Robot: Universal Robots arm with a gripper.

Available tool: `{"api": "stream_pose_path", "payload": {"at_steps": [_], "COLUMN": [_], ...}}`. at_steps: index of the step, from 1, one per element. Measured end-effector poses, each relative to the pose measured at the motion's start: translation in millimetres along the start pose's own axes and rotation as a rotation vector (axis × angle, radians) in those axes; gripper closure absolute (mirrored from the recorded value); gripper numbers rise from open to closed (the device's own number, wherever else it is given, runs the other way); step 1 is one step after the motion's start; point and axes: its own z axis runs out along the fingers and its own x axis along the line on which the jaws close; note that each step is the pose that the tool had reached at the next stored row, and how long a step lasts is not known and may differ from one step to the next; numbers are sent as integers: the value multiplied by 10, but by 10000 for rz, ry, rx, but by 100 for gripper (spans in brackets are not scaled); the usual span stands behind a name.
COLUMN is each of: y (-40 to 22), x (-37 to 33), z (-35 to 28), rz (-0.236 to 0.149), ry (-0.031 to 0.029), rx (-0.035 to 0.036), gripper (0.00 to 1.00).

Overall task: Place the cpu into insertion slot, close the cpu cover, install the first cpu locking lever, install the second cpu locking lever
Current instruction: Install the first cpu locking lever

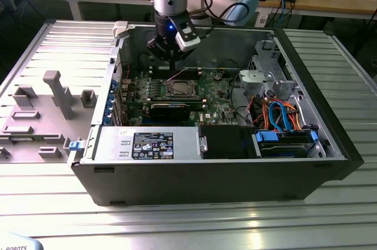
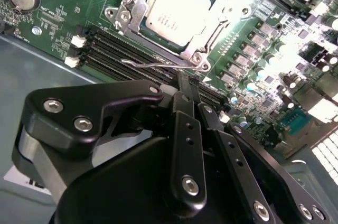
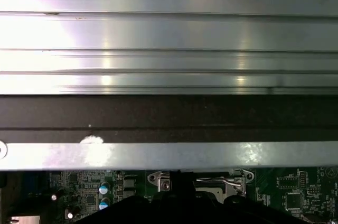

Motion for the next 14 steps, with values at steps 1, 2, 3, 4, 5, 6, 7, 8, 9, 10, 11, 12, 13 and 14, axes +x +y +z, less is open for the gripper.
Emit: {"api": "stream_pose_path", "payload": {"at_steps": [1, 2, 3, 4, 5, 6, 7, 8, 9, 10, 11, 12, 13, 14], "y": [0, 0, 1, 1, 1, 1, 2, 2, 2, 2, 2, 2, 2, 2], "x": [-17, -25, -37, -49, -60, -70, -81, -89, -97, -108, -121, -133, -141, -152], "z": [5, 9, 14, 19, 22, 28, 35, 41, 47, 52, 59, 64, 68, 72], "rz": [1, 0, 1, 0, 0, -1, -1, 0, -1, 0, 0, 1, 0, 0], "ry": [0, -1, -1, -1, 0, 0, 0, 0, 1, 1, 0, 0, 0, -1], "rx": [0, -1, -2, -2, 0, 0, 0, 0, 1, 0, -7, -9, -9, -10], "gripper": [89, 89, 89, 89, 89, 89, 89, 89, 89, 89, 89, 89, 89, 89]}}
